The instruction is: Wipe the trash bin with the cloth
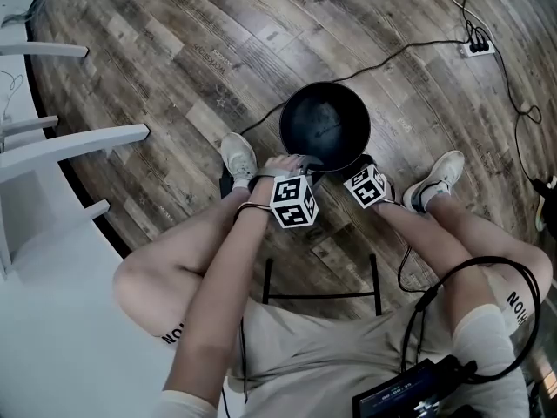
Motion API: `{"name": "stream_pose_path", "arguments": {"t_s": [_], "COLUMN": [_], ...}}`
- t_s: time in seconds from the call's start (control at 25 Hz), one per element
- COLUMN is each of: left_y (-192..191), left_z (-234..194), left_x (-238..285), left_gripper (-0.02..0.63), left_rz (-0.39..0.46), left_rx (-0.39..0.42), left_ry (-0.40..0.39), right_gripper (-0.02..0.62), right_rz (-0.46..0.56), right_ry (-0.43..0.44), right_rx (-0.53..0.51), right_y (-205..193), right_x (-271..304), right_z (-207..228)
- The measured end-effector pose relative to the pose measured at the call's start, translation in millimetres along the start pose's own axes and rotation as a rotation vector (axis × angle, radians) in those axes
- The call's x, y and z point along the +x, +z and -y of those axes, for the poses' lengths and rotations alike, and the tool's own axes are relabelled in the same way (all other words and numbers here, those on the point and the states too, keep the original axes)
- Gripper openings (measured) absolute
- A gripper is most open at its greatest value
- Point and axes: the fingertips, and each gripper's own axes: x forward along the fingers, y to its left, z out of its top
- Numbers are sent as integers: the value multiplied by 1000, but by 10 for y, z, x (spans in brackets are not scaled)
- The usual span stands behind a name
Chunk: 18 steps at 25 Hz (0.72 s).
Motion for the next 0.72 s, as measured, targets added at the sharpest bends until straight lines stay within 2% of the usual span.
{"name": "stream_pose_path", "arguments": {"t_s": [0.48,0.72], "left_y": [24,28], "left_z": [-13,-16], "left_x": [5,16], "left_gripper": [67,66], "left_rz": [0,-1], "left_rx": [0,0], "left_ry": [-4,-5], "right_gripper": [103,103], "right_rz": [-94,-102], "right_ry": [-48,-53], "right_rx": [-66,-55], "right_y": [-249,-310], "right_x": [497,561], "right_z": [166,206]}}
